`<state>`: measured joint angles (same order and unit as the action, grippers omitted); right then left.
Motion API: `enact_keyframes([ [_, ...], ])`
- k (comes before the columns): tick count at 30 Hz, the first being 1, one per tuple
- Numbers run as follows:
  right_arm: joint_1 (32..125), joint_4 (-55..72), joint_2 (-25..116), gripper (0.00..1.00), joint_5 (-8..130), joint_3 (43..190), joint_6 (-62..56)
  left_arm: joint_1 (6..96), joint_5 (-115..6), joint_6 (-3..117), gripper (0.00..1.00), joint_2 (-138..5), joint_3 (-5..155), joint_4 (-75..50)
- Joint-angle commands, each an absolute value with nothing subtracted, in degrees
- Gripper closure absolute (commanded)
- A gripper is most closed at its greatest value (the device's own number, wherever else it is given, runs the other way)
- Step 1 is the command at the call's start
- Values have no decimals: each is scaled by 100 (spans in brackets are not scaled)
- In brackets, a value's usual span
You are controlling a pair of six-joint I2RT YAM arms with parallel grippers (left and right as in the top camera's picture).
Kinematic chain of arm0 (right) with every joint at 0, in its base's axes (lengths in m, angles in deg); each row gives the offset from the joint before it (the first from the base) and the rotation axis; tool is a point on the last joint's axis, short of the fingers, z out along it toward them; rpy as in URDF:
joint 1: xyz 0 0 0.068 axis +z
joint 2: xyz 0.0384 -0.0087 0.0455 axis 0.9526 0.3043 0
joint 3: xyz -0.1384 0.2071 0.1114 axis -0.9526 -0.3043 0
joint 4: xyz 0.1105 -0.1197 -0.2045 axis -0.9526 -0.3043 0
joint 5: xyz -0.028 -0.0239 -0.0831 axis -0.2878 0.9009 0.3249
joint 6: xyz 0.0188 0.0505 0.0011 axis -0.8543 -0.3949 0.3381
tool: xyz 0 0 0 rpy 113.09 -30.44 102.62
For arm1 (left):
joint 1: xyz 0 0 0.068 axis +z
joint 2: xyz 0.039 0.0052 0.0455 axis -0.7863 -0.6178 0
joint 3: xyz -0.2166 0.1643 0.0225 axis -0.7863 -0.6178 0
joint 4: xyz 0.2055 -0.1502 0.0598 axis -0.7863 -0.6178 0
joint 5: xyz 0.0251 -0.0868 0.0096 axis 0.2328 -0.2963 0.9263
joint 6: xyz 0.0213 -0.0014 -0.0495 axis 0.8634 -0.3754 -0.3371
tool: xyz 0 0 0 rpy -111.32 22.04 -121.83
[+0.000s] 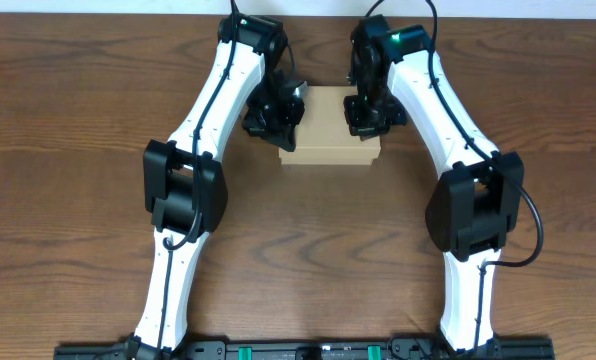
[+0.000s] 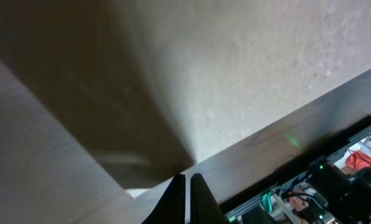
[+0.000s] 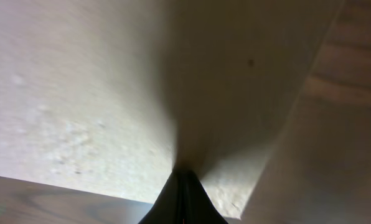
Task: Pack container
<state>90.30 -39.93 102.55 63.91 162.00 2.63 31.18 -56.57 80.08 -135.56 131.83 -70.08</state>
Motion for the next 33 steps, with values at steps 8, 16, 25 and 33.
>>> enact_keyframes([
  [8,8853,-3971,9222,99,6327,17671,379,3494,-4000,7870,94,-12474,14241,-7088],
  [16,7902,-3705,8782,99,6601,18112,169,4248,-2711,7807,89,-11012,14842,-6994],
  [25,6882,-2881,8426,94,6616,18114,174,5317,-2505,7809,42,-9902,14842,-6855],
  [33,6788,-2868,8330,1,6601,18112,172,5450,-2490,7811,5,-9769,14838,-7130],
])
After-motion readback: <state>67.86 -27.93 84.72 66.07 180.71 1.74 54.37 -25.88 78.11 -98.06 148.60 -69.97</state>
